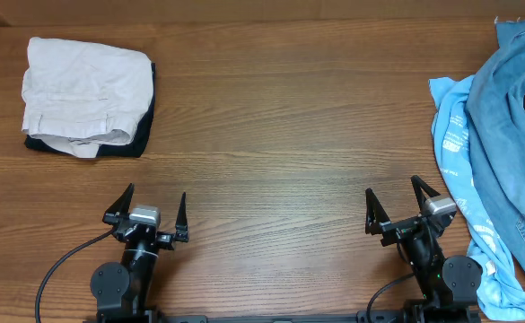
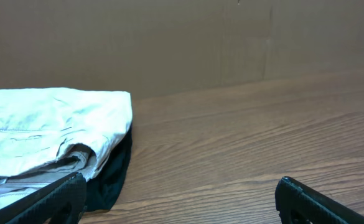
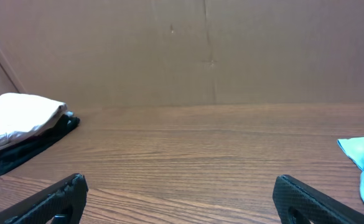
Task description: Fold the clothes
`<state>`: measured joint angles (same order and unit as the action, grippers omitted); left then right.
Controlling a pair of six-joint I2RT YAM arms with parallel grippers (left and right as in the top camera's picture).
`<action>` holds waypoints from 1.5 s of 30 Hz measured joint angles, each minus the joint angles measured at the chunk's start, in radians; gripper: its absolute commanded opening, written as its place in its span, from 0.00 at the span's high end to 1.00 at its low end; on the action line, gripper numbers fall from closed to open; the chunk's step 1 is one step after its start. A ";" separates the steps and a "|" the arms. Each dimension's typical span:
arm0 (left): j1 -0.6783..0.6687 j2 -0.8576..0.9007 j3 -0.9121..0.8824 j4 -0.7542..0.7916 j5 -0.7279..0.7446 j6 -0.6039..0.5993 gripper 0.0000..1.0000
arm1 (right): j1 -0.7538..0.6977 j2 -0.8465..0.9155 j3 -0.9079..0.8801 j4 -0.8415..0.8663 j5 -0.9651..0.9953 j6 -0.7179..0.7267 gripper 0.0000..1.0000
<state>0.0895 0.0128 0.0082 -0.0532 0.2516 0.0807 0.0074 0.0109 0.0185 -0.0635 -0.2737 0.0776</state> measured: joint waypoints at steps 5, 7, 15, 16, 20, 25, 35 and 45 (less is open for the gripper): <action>0.000 0.000 0.000 0.000 0.000 0.000 0.00 | 0.000 0.000 0.000 0.000 0.000 0.001 0.00; 0.000 0.000 0.000 0.000 0.000 0.000 0.00 | 0.000 0.000 0.000 0.000 0.000 0.000 0.00; 0.000 0.000 0.000 0.000 0.000 0.000 0.00 | 0.000 0.000 0.000 0.000 0.000 0.001 0.00; 0.000 0.000 0.000 0.000 0.000 0.000 0.00 | 0.000 0.000 0.000 0.000 0.000 0.001 0.00; 0.000 0.000 0.000 0.000 0.000 0.000 0.00 | 0.000 0.000 0.000 0.000 0.000 0.001 0.00; 0.000 0.000 0.000 0.000 0.000 0.000 0.00 | 0.000 0.000 0.000 0.000 0.000 0.001 0.00; 0.000 0.000 0.000 0.001 0.000 0.000 0.00 | 0.000 0.000 0.000 -0.001 0.004 0.000 0.00; 0.000 0.000 0.003 0.147 0.135 -0.036 0.00 | 0.000 0.004 0.057 0.017 0.026 0.044 0.00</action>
<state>0.0895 0.0132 0.0113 0.0937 0.3866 0.0448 0.0074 0.0147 0.0753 -0.0467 -0.2474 0.1219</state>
